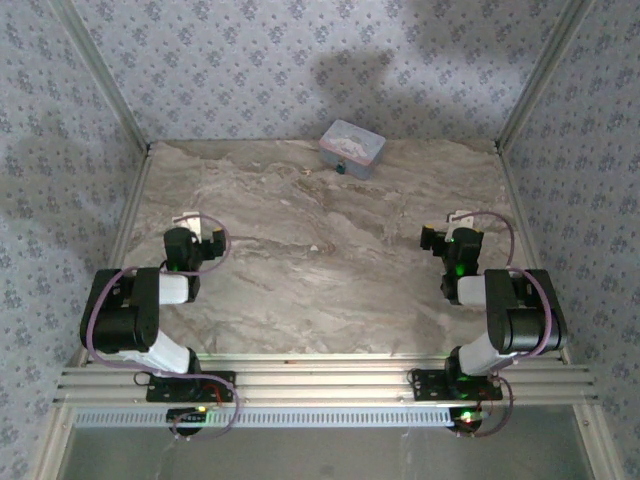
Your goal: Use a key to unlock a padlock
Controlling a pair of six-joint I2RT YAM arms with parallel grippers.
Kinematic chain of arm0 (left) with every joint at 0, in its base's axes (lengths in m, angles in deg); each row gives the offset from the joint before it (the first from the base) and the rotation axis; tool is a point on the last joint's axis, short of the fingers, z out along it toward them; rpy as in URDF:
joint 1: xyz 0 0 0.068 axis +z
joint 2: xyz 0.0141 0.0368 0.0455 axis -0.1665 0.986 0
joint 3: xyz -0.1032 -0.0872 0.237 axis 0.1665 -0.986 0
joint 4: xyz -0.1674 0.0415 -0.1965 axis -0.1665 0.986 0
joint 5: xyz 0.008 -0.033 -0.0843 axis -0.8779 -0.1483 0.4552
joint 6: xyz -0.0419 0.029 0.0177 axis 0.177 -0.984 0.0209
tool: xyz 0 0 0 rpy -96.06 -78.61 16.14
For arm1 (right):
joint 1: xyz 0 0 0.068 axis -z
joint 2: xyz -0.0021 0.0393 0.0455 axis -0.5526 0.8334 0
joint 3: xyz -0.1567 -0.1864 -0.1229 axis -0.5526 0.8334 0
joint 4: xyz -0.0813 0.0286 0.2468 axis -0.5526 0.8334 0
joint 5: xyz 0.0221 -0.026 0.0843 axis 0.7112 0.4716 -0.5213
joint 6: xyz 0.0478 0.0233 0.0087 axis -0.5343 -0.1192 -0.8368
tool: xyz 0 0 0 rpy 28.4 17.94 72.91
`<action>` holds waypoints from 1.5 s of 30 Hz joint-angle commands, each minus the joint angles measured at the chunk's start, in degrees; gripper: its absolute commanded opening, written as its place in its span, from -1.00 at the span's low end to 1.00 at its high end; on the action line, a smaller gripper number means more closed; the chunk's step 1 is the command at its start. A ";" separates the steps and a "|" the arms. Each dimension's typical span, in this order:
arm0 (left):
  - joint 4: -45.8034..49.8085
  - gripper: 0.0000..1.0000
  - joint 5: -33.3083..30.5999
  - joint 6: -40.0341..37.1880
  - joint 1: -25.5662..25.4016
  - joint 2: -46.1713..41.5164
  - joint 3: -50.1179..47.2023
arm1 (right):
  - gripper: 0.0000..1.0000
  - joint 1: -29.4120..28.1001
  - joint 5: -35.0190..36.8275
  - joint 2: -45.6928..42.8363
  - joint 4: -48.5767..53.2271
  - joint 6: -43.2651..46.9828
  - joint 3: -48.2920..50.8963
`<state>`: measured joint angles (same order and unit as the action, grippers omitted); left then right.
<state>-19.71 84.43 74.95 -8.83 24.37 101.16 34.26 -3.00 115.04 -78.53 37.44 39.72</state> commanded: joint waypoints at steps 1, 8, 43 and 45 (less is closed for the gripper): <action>-1.28 0.96 0.95 0.60 -0.07 -0.35 1.27 | 1.00 -0.03 0.41 0.08 0.00 0.71 -0.80; -1.28 0.96 0.97 0.60 -0.10 -0.36 1.28 | 1.00 -0.01 0.41 0.08 0.04 0.71 -0.79; 38.45 0.67 20.05 26.39 -6.74 2.63 32.02 | 0.91 -12.32 7.80 5.15 60.14 -30.24 -46.85; 39.59 0.62 20.68 28.01 -9.93 6.36 35.57 | 0.87 -13.98 5.77 12.64 62.50 -33.14 -55.57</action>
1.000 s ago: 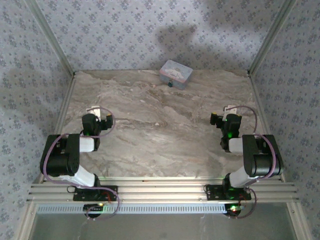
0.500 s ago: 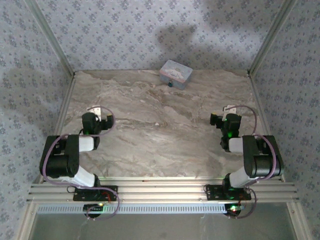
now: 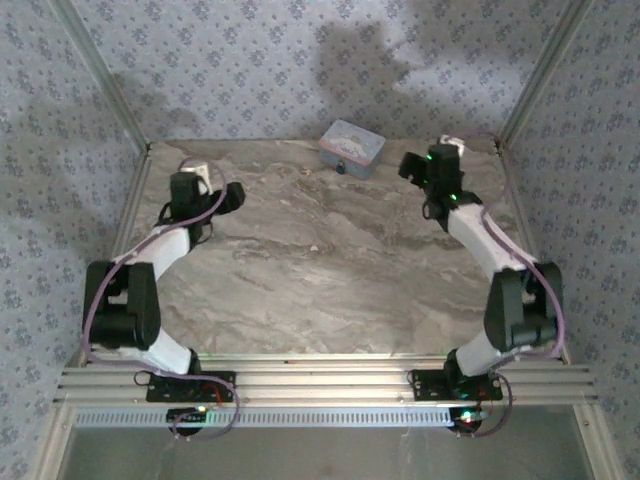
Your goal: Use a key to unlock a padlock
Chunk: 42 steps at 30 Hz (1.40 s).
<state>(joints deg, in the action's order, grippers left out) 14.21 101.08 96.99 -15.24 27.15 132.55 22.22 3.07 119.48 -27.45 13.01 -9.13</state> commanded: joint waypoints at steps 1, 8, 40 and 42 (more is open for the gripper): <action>6.23 0.61 4.61 6.40 -4.71 5.13 5.63 | 0.86 -2.47 -1.32 11.41 12.51 -9.78 -10.20; 8.21 0.58 7.68 7.27 -10.40 13.01 12.36 | 0.76 -3.30 -7.37 32.85 21.89 -16.40 -36.93; 16.78 0.52 11.55 1.91 -10.78 15.41 18.85 | 0.50 -0.27 -17.64 30.03 23.22 -4.00 -16.36; 16.98 0.52 11.48 1.54 -10.87 15.01 18.87 | 0.50 -0.36 -18.89 27.19 23.98 -2.24 -12.31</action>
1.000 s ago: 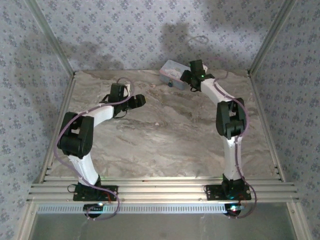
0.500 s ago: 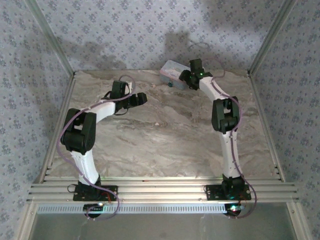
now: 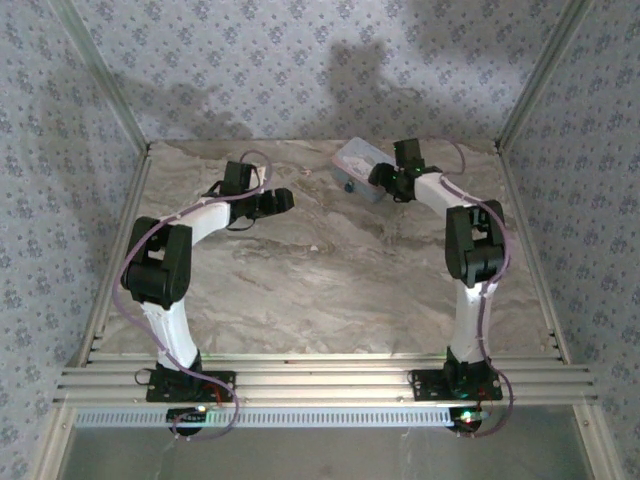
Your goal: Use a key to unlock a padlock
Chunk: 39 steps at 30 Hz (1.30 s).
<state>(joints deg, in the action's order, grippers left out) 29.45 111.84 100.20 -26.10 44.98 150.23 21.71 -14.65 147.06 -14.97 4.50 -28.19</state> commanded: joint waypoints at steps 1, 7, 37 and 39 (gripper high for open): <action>1.83 0.52 0.73 -1.78 -0.16 -2.76 1.30 | 0.50 -0.02 -1.89 -2.01 11.97 7.17 8.94; 3.06 0.51 1.29 -2.43 -1.35 -1.48 3.84 | 0.47 -1.29 -7.00 -11.19 13.75 12.30 19.13; 11.99 0.00 11.19 -4.06 -14.75 18.88 24.73 | 0.48 0.97 -13.98 -23.35 15.10 9.12 28.44; 9.77 0.00 10.29 -2.27 -13.89 16.91 20.58 | 0.46 1.86 -16.16 -20.20 15.14 9.93 24.71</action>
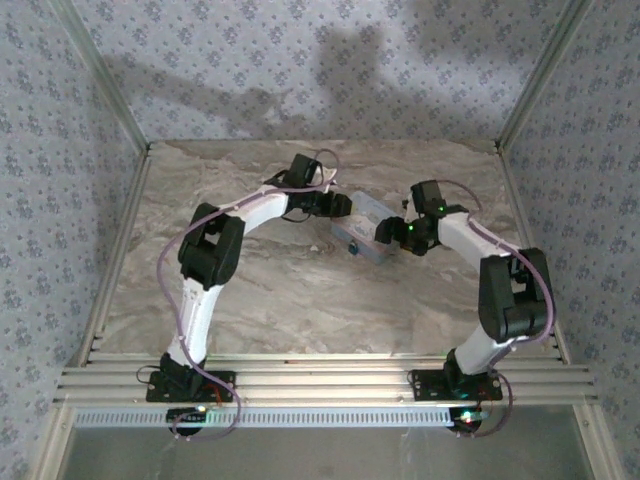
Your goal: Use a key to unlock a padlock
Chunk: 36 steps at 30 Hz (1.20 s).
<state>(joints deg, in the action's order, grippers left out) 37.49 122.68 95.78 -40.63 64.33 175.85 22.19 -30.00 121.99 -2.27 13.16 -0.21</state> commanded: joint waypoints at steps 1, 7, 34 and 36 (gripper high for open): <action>0.18 0.00 -0.90 3.18 1.40 -3.51 -7.26 | 0.45 1.64 -2.05 7.13 2.68 1.56 -6.04; -3.51 -0.05 -1.68 5.92 5.20 -6.69 -13.26 | 0.44 0.41 -4.74 17.82 4.81 1.88 -21.34; 21.10 -0.03 -29.00 -2.85 8.02 1.99 18.12 | 0.56 -0.98 8.33 11.68 14.14 3.08 -30.85; 24.93 -0.11 -30.26 -3.38 8.19 7.12 25.55 | 0.56 -1.54 9.23 11.20 14.48 3.37 -30.50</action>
<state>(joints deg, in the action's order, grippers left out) 52.44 96.52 94.03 -32.83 65.24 195.28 21.63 -23.18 134.45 9.05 15.15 -30.00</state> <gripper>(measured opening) 0.449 0.782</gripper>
